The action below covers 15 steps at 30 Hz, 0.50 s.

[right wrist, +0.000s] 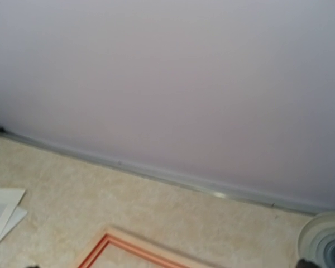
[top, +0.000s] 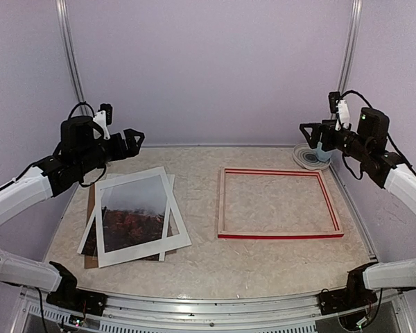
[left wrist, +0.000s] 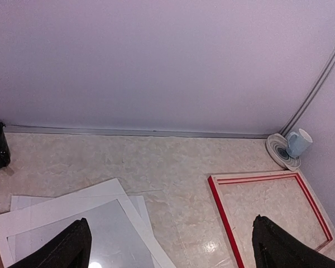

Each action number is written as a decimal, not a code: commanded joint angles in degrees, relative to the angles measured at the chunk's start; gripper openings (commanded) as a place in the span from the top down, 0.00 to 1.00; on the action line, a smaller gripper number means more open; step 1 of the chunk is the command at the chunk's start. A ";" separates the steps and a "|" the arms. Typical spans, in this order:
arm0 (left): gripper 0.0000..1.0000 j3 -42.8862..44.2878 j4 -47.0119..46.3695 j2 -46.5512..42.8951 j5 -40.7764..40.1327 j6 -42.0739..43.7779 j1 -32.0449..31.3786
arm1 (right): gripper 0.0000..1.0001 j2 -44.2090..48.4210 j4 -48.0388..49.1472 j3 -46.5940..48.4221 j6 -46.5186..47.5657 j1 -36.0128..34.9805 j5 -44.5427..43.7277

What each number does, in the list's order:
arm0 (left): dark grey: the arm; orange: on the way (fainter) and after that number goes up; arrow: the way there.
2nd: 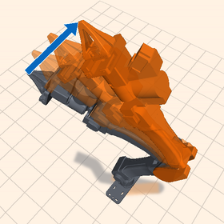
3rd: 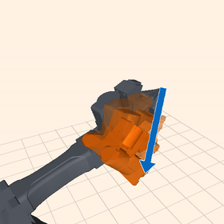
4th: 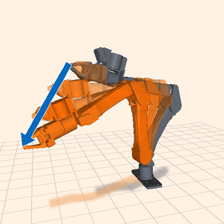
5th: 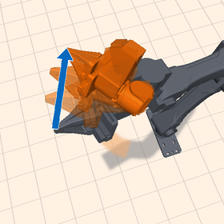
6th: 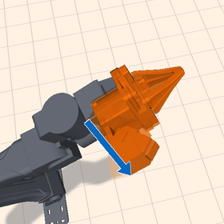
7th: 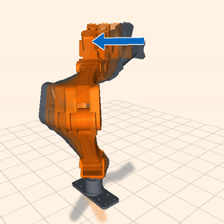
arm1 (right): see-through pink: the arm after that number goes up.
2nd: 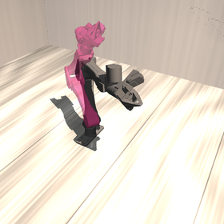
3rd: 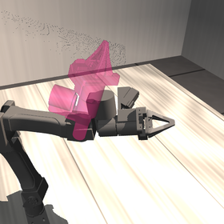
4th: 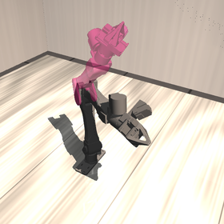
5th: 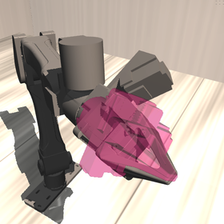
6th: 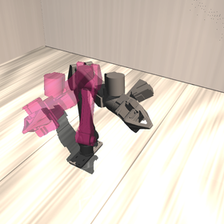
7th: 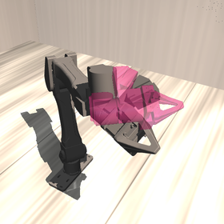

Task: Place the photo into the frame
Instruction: Rotate the frame body at the center of the board.

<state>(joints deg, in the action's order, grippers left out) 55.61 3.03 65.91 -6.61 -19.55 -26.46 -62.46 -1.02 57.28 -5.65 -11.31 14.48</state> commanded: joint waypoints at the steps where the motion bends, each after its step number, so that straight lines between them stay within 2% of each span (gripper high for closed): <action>1: 0.01 1.16 -0.23 3.38 -1.94 -2.33 -4.28 | 0.01 -2.13 -0.56 -0.63 -1.29 -0.56 0.76; 9: 0.01 3.70 -1.12 12.20 -3.87 -3.02 -11.02 | 0.01 -5.13 -0.61 -3.10 -5.02 -0.55 -6.64; 15: 0.01 8.26 -1.16 20.72 -3.60 -1.94 -13.55 | 0.01 -9.34 -2.83 -3.42 -8.39 -0.18 -10.59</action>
<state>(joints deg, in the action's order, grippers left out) 60.40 2.96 83.13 -9.50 -22.09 -38.81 -69.60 -1.58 54.83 -10.66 -11.31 8.01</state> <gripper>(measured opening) 0.989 0.992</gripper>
